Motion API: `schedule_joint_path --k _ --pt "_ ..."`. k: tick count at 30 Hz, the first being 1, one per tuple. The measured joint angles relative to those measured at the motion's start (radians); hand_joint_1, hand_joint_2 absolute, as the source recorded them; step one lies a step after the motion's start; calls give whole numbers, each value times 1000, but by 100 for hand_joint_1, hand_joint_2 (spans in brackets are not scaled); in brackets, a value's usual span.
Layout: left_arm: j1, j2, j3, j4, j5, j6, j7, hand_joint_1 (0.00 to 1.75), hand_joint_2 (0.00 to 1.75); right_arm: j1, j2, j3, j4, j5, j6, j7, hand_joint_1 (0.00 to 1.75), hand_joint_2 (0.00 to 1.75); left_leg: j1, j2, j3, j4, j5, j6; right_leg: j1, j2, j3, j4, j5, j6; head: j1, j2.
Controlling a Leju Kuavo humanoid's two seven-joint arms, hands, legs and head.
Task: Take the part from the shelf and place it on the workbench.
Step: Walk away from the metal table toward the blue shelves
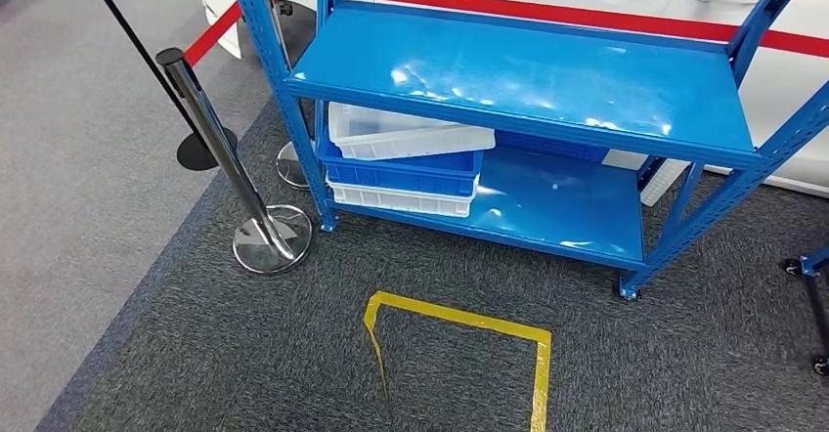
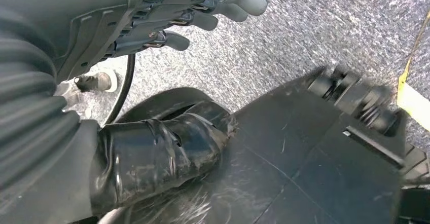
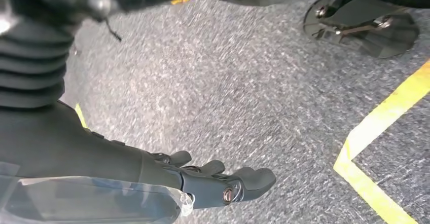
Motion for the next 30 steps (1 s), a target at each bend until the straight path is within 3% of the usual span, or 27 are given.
schedule_joint_path --k 1,2,3,5,6,8,12,14,16,17,18,19,21,23,27,28,30 --pt "2 0 0 0 -2 1 1 0 175 0 0 -6 0 -14 3 -4 0 175 2 0 -27 60 -24 -4 0 -2 0 0 0 -2 0 0" --pt "6 1 2 0 -6 2 1 0 131 1 1 -15 -1 -28 8 -8 0 175 3 0 -42 95 -32 -6 1 -4 0 0 0 -2 0 0" --pt "13 2 6 0 -10 1 1 0 87 2 1 -28 -5 -37 14 -12 0 131 3 0 -41 97 -22 -7 1 -5 0 0 0 -2 0 0" --pt "32 6 24 1 -18 -7 0 0 0 2 3 -58 -17 -38 28 -22 0 44 4 1 12 -3 38 -4 0 -4 3 0 -1 -2 0 0" --pt "42 9 37 1 -21 -13 -2 0 0 2 4 -71 -26 -34 35 -27 0 0 3 1 47 -70 62 -1 2 -3 4 1 -1 0 0 0" --pt "58 13 65 2 -27 -27 -8 0 0 2 5 -94 -40 -18 50 -37 0 0 0 1 89 -157 83 8 4 -2 2 1 -1 7 1 0" --pt "85 21 138 2 -41 -56 -24 0 0 13 5 -136 -61 16 80 -57 0 0 -1 0 98 -185 91 29 2 -3 0 6 -6 29 2 0" --pt "94 24 182 1 -50 -72 -30 0 0 30 5 -162 -67 33 95 -67 0 0 2 4 103 -196 97 40 1 -3 -28 75 -53 35 4 0" --pt "101 27 226 -2 -57 -88 -37 0 0 54 5 -191 -69 49 110 -75 0 0 0 6 103 -197 97 45 0 -3 -84 199 -115 39 7 0" --pt "103 29 248 -5 -61 -97 -40 0 0 69 5 -205 -69 57 118 -79 0 0 0 6 103 -197 97 45 -1 -3 -105 246 -130 41 7 0" --pt "105 31 269 -11 -64 -104 -42 0 0 84 4 -219 -69 65 125 -83 0 0 0 6 104 -197 97 45 -2 -3 -112 261 -125 42 7 0" --pt "105 33 291 -19 -69 -111 -46 0 0 99 4 -233 -68 73 132 -87 0 0 0 5 104 -196 96 45 -4 -3 -101 238 -103 43 7 0" --pt "102 35 339 -42 -75 -125 -53 0 0 127 2 -259 -65 88 146 -95 0 0 0 3 105 -191 93 40 -7 -3 -38 110 -40 43 7 0" --pt "98 39 387 -63 -82 -138 -60 0 0 150 0 -281 -62 103 159 -104 0 0 -4 2 103 -183 87 30 -6 -1 6 14 -9 36 6 0" --pt "110 52 493 -91 -95 -166 -72 0 0 183 -2 -323 -61 134 187 -122 0 0 -2 2 100 -173 75 10 -1 1 13 -4 -6 13 5 0" --pt "120 57 525 -96 -99 -175 -76 0 0 188 -3 -337 -63 144 196 -127 0 0 0 2 91 -151 57 3 -1 0 14 -6 -4 6 5 0" --pt "146 66 580 -99 -105 -190 -82 0 0 189 -4 -363 -73 161 211 -138 0 0 3 3 48 -48 -6 -6 -1 -2 13 -8 -3 -3 3 0"
